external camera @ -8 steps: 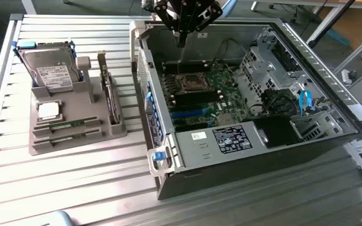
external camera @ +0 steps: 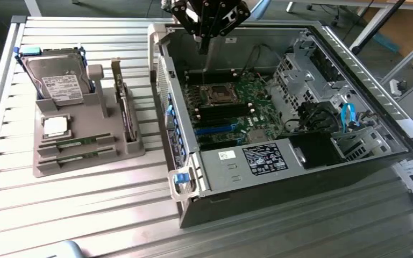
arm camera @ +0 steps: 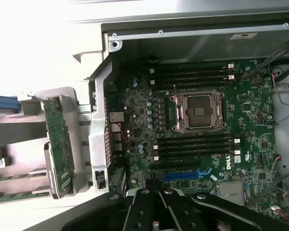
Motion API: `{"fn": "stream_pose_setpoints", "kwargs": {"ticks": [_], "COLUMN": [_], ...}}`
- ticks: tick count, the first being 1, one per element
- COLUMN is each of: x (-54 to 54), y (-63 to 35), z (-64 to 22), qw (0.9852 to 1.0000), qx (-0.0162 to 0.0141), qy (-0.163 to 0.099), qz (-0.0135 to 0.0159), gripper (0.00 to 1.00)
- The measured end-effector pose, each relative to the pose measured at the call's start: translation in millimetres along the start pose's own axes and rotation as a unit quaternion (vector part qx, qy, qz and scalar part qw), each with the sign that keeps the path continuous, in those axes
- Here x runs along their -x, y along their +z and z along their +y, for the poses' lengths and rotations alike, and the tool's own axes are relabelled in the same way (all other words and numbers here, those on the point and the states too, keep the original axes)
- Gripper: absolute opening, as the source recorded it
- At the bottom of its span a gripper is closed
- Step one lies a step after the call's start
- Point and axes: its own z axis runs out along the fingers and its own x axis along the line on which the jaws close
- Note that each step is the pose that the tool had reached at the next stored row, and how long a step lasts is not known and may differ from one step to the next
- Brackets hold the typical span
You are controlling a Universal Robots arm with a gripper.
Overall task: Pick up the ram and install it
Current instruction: 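Reach for the ram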
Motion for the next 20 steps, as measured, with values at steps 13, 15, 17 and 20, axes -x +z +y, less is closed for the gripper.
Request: {"fn": "stream_pose_setpoints", "kwargs": {"ticks": [13,15,17,20], "x": [-11.5,-13.0,-14.7,-17.5], "y": [-0.3,-0.4,-0.4,-0.5], "z": [-0.9,-1.0,-1.1,-1.4], "qw": [1.0000,1.0000,1.0000,1.0000], "qx": [0.0000,-0.0001,-0.0001,-0.0001], "qy": [0.000,0.000,0.000,0.000], "qz": [0.0000,0.0000,0.0000,0.0000], "gripper": [0.11,0.11,0.11,0.11]}}
